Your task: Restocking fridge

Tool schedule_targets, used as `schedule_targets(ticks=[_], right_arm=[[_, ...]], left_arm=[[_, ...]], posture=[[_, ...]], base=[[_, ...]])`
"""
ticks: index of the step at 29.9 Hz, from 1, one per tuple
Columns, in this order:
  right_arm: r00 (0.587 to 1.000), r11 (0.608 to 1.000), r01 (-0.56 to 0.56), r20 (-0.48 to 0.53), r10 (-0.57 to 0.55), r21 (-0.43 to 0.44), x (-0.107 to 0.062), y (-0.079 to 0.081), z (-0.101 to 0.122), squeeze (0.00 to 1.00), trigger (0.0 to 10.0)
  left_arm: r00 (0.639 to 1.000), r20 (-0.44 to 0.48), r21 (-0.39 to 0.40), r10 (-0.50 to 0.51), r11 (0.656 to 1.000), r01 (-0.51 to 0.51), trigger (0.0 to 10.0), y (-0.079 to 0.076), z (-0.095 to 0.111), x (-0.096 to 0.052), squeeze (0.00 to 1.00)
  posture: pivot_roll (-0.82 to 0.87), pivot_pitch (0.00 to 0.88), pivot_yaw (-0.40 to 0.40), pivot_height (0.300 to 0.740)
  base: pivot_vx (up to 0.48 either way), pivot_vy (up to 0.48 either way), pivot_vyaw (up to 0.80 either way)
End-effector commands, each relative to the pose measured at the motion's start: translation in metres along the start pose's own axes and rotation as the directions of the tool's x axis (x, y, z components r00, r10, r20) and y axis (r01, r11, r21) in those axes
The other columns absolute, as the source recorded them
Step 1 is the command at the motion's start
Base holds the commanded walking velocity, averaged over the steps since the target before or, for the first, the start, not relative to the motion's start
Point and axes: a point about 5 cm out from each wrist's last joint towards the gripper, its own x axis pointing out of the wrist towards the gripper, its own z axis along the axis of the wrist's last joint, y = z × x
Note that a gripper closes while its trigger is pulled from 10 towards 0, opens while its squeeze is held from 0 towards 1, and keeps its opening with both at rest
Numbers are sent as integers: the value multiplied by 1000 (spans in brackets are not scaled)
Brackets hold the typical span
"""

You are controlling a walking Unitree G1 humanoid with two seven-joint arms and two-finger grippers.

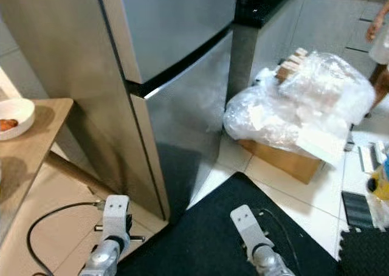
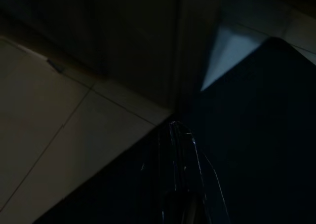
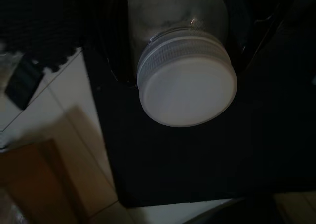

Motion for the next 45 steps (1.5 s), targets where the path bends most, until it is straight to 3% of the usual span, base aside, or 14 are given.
schedule_targets(ticks=[1, 9, 19, 45], right_arm=[[1000, 1000, -11, 7, 10, 9, 0, 5, 1, 0, 10000], [1000, 1000, -9, 3, 9, 10, 0, 5, 0, 0, 10000], [1000, 1000, -10, 1, 10, 12, -1, 6, -1, 0, 10000], [1000, 1000, 0, 2, 0, 19, -1, 5, -2, 0, 10000]], left_arm=[[1000, -8, 5, 14, 1000, -14, 10000, 5, -3, -2, 0], [1000, 3, 9, 16, 1000, -16, 10000, 5, -2, -2, 0], [998, 59, 8, 21, 1000, -22, 10000, 6, 5, -1, 0], [999, 52, 50, -11, 999, 8, 10000, 2, 7, 1, 0]], posture=[[-42, 48, 4, 740], [-41, 49, 6, 740], [-42, 52, 9, 740], [-59, 38, 24, 740]], base=[[330, 0, 0], [303, 0, 0], [0, 0, 0], [0, 69, 0]])
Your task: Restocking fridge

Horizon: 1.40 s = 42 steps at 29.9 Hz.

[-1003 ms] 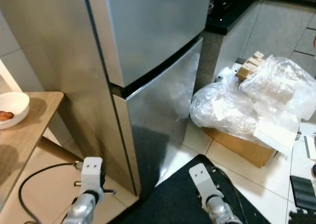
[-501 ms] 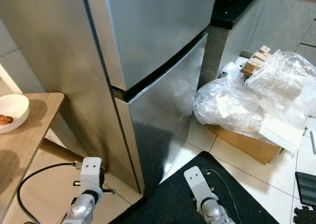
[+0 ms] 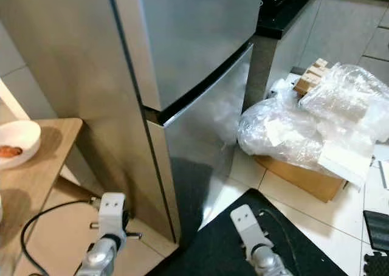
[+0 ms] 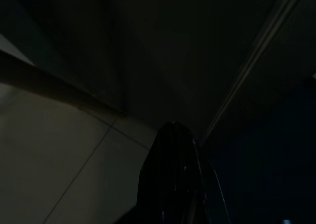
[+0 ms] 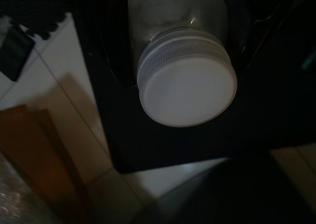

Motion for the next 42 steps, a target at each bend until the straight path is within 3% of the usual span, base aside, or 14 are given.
schedule_targets(ticks=[1, 12, 18, 21, 28, 36, 41, 42], right_arm=[[1000, 1000, 13, -6, -13, 7, -1, -4, -3, 0, 10000], [1000, 1000, 23, -12, -23, 8, -2, -7, -7, 0, 10000], [999, 999, 33, -12, -33, 7, -3, -11, -9, 0, 10000], [999, 999, 40, -12, -40, 6, -3, -14, -9, 0, 10000], [998, 998, 54, -15, -55, -13, -4, -26, -12, 0, 10000], [999, 998, 46, -16, -46, -34, -4, -30, -12, 0, 10000], [1000, 999, 28, -12, -28, -38, -3, -23, -8, 0, 10000], [1000, 999, 28, -12, -28, -38, -3, -23, -8, 0, 10000]], left_arm=[[1000, -8, 30, -8, 1000, 8, 10000, 1, -1, 0, 0], [991, 57, 135, -124, 984, 115, 10000, -15, 22, 10, 0], [947, 159, 106, -280, 958, 266, 10000, -40, 51, 17, 0], [924, 185, 146, -334, 939, 310, 10000, -49, 61, 18, 0], [956, 237, 120, -171, 982, 146, 10000, -30, 77, 25, 0], [948, 297, 154, -116, 985, 72, 10000, -8, 90, 25, 0], [942, 335, 202, -13, 978, -58, 10000, 23, 97, 20, 0], [942, 335, 202, -13, 978, -58, 10000, 23, 97, 20, 0]], posture=[[-63, 35, 25, 740], [-76, 34, 31, 740], [-94, 42, 32, 740], [-118, 53, 29, 740], [-135, 61, -10, 740], [-109, 72, -31, 740], [-90, 77, -25, 740], [-90, 77, -25, 740]], base=[[0, 0, 0], [0, 0, 0], [0, 0, 0], [0, 0, 0], [0, 0, 0], [0, 0, 0], [0, 0, 0], [0, 0, 0]])
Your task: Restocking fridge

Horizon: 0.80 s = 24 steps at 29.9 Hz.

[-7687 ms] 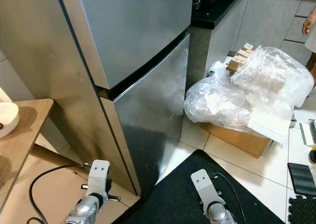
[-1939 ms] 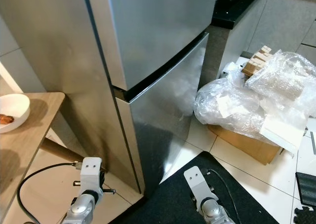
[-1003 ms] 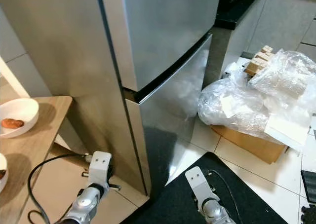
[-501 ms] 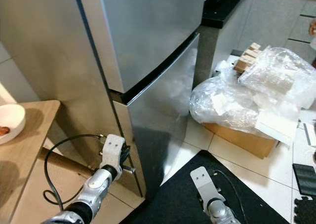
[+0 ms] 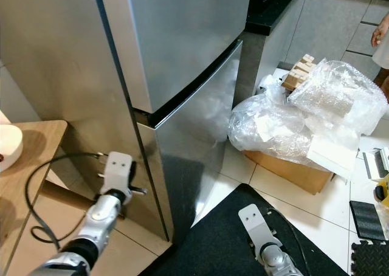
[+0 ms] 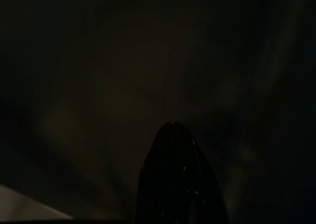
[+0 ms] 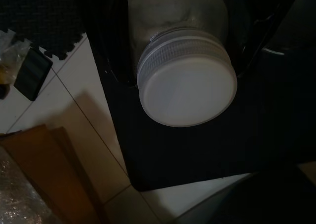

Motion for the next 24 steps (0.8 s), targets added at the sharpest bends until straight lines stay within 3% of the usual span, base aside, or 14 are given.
schedule_targets(ticks=[1, 7, 10, 12, 14, 15, 16, 17, 18, 20, 24], right_arm=[[1000, 1000, -13, 7, 13, -10, 0, 5, 1, 0, 10000], [1000, 1000, -19, 7, 19, -4, -1, 8, 0, 0, 10000], [1000, 1000, -23, 7, 23, -5, -1, 9, 0, 0, 10000], [1000, 1000, -24, 9, 24, -5, 0, 9, 1, 0, 10000], [1000, 1000, -23, 12, 23, -4, 0, 9, 2, 0, 10000], [1000, 1000, -21, 14, 21, -3, 0, 8, 3, 0, 10000], [1000, 1000, -20, 14, 20, -3, 1, 8, 4, 0, 10000], [1000, 1000, -20, 14, 20, -3, 1, 8, 4, 0, 10000], [1000, 1000, -18, 15, 18, -1, 1, 7, 4, 0, 10000], [1000, 1000, -15, 14, 15, 0, 0, 6, 3, 0, 10000], [1000, 1000, -14, 13, 14, 0, 0, 6, 2, 0, 10000]], left_arm=[[997, -51, 25, 53, 998, -52, 10000, 12, -11, -8, 0], [983, -118, -21, 141, 989, -145, 10000, 22, -25, -19, 0], [986, -105, -63, 130, 989, -137, 10000, 21, -25, -20, 0], [999, -52, -113, 5, 994, -10, 10000, 10, -20, -19, 0], [988, -15, -131, -151, 980, 147, 10000, -1, -18, -22, 0], [953, -7, -168, -303, 940, 298, 10000, -7, -20, -28, 0], [934, -4, -181, -356, 919, 349, 10000, -9, -21, -31, 0], [934, -4, -181, -356, 919, 349, 10000, -9, -21, -31, 0], [906, 7, -207, -423, 886, 415, 10000, -9, -20, -35, 0], [874, 20, -216, -485, 852, 477, 10000, -2, -18, -42, 0], [869, 14, -212, -495, 848, 486, 10000, 4, -19, -44, 0]], posture=[[-84, 79, -19, 740], [-78, 81, -20, 740], [-75, 81, -22, 740], [-77, 79, -21, 740], [-80, 79, -19, 740], [-86, 78, -17, 740], [-87, 78, -16, 740], [-87, 78, -16, 740], [-88, 77, -14, 740], [-88, 78, -14, 740], [-86, 78, -16, 740]], base=[[0, 0, 0], [0, 0, 0], [0, 0, 0], [0, 0, 0], [0, 0, 0], [0, 0, 0], [0, 0, 0], [0, 0, 0], [0, 0, 0], [0, 0, 0], [0, 0, 0]])
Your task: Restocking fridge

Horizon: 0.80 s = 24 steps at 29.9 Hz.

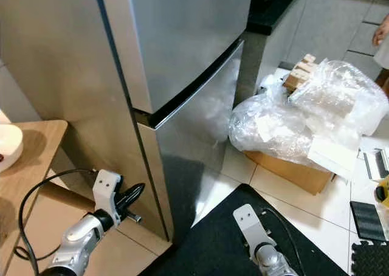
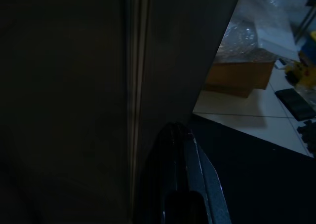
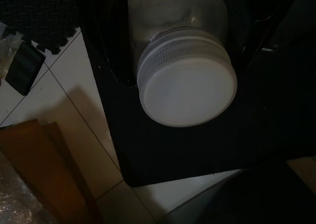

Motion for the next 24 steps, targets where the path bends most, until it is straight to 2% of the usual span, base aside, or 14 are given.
schedule_targets(ticks=[1, 5, 9, 10, 13, 17, 24], right_arm=[[1000, 1000, 2, -1, -2, -3, -1, -1, -3, 0, 10000], [1000, 1000, 2, -3, -2, -4, -1, -1, -4, 0, 10000], [1000, 1000, 1, -4, -1, -7, -1, -1, -3, 0, 10000], [1000, 1000, 1, -2, -1, -7, -1, -1, -2, 0, 10000], [1000, 1000, 1, -1, -1, -7, -1, -1, -2, 0, 10000], [1000, 1000, 2, 1, -2, -7, 0, -1, -1, 0, 10000], [1000, 1000, 5, 3, -5, -5, 0, -1, 0, 0, 10000]], left_arm=[[1000, -31, 13, 0, 1000, 1, 10000, 11, 0, -12, 0], [998, -65, 62, 19, 998, -15, 10000, 23, 0, -22, 0], [1000, -13, 51, 28, 998, -27, 10000, 28, 9, -24, 0], [999, 38, 24, 32, 999, -33, 10000, 25, 15, -18, 0], [998, 49, 11, 30, 999, -31, 10000, 23, 17, -16, 0], [997, 69, -55, -44, 997, 48, 10000, 5, 18, -3, 0], [996, 80, -44, -48, 998, 52, 10000, -3, 19, 8, 0]], posture=[[-86, 78, -18, 740], [-84, 79, -19, 740], [-81, 79, -21, 740], [-83, 79, -20, 740], [-83, 79, -20, 740], [-85, 75, -19, 740], [-99, 70, -9, 740]], base=[[0, 0, 0], [0, 0, 0], [0, 0, 0], [0, 0, 0], [0, 0, 0], [0, 0, 0], [0, 0, 0]])
